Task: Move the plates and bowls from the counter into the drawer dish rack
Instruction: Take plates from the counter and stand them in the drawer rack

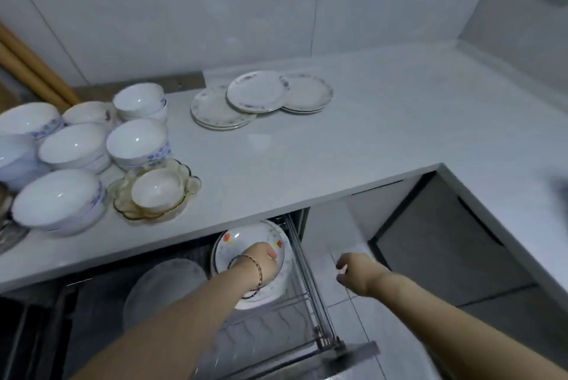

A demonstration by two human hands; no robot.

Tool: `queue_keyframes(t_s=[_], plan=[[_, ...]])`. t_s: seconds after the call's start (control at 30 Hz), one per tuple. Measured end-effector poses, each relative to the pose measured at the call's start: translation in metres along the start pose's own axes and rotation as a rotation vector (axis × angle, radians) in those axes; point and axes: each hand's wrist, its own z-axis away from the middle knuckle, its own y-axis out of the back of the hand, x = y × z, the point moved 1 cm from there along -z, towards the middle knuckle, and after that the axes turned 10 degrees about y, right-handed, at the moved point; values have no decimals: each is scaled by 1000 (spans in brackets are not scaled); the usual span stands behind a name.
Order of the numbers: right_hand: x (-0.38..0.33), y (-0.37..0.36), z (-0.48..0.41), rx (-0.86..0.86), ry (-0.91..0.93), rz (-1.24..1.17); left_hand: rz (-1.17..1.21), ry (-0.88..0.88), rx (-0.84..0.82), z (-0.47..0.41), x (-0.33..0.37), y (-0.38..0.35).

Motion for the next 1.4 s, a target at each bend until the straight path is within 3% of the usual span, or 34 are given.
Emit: queue_keyframes(t_s=[0.27,0.7,0.87,1.1,1.27,1.33,1.4], plan=[[58,103,23,42,102,191,95,-25,96,25,111,-14],[36,252,-60,144,228,153,349,-5,224,-39,202,80],[13,298,-136,112,278,139,515,87,259,-94,220,117],[-26,350,-295,176,344,-17,694,221,551,-196,248,183],[-40,363,-398,242,357,25,711,422,689,-278,251,227],[-43,364,-429,246,362,-105,731,462,690,-303,244,237],[-46,364,-453,175,323,-403,746,526,653,-319,235,243]])
